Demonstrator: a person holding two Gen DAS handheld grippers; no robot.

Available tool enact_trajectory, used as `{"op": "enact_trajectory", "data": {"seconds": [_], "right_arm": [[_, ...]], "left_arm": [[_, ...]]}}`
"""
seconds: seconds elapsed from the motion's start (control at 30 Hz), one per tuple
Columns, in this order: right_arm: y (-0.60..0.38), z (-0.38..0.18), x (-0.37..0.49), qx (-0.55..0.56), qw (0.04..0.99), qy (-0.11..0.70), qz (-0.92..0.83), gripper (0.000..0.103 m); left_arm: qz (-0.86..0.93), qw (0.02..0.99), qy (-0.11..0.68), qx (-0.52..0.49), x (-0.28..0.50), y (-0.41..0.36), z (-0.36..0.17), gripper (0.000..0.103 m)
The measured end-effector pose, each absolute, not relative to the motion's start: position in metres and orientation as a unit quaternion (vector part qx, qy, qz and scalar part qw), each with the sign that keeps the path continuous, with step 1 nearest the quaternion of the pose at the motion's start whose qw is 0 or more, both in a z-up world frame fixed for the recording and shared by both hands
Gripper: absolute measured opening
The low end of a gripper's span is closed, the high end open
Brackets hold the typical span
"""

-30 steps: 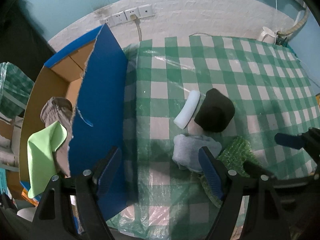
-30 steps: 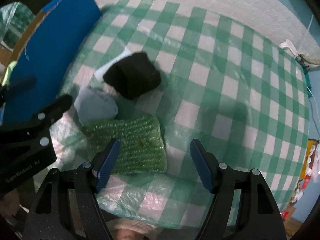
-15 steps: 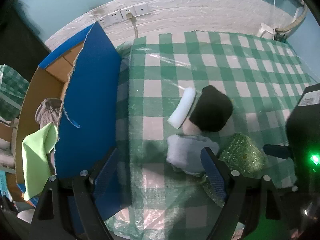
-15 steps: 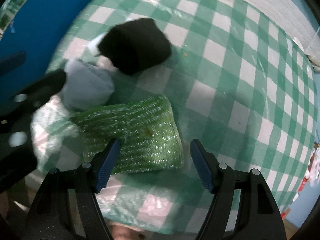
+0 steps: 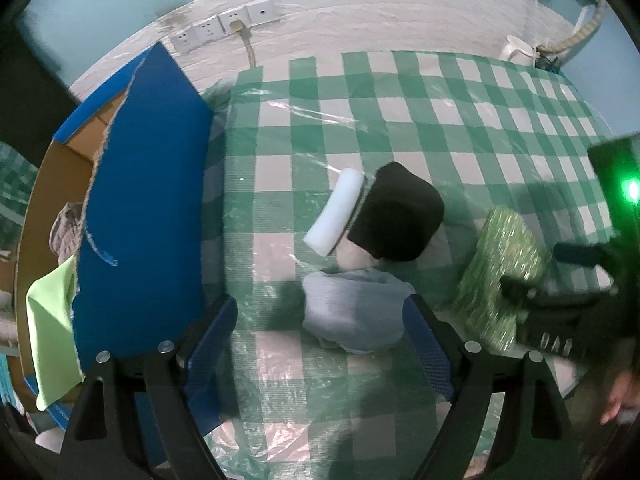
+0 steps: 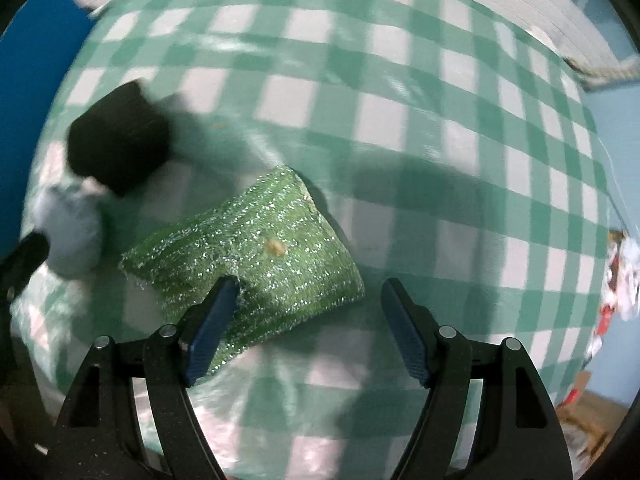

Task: Organize soft objects
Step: 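Grasp the grey sock with the left tool while the right tool grasps the green scrubber pad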

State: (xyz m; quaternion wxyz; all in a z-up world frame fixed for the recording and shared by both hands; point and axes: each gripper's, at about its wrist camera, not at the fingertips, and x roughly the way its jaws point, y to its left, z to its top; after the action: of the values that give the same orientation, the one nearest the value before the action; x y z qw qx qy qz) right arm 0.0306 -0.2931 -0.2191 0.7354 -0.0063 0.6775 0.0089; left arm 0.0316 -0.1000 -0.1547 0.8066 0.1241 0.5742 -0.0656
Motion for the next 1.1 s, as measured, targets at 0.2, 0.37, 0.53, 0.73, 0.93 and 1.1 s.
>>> {"op": "enact_trajectory", "data": {"seconds": [0.2,0.37,0.53,0.73,0.93,1.1], "right_arm": [[-0.332,-0.218,0.029,0.068,0.74,0.669,-0.012,0.074],[-0.334,-0.209,0.028,0.067,0.757,0.649,0.037,0.074],[-0.317,-0.213,0.03,0.035,0.76,0.646,0.063,0.074],[-0.289,-0.219,0.044,0.011,0.76,0.647,0.063,0.074],[-0.255,-0.233,0.043,-0.04,0.768,0.636,0.062,0.075],[-0.245,-0.237,0.044,-0.044,0.768,0.635,0.067,0.075]], "left_arm": [[-0.077,0.801,0.58,0.127,0.032,-0.106,-0.158,0.086],[-0.085,0.793,0.595,0.101,0.034,-0.107,-0.161,0.086],[-0.085,0.79,0.597,0.113,0.036,-0.113,-0.167,0.086],[-0.077,0.783,0.603,0.129,0.039,-0.117,-0.178,0.086],[-0.072,0.776,0.614,0.126,0.045,-0.116,-0.192,0.086],[-0.076,0.778,0.611,0.127,0.048,-0.114,-0.196,0.085]]}}
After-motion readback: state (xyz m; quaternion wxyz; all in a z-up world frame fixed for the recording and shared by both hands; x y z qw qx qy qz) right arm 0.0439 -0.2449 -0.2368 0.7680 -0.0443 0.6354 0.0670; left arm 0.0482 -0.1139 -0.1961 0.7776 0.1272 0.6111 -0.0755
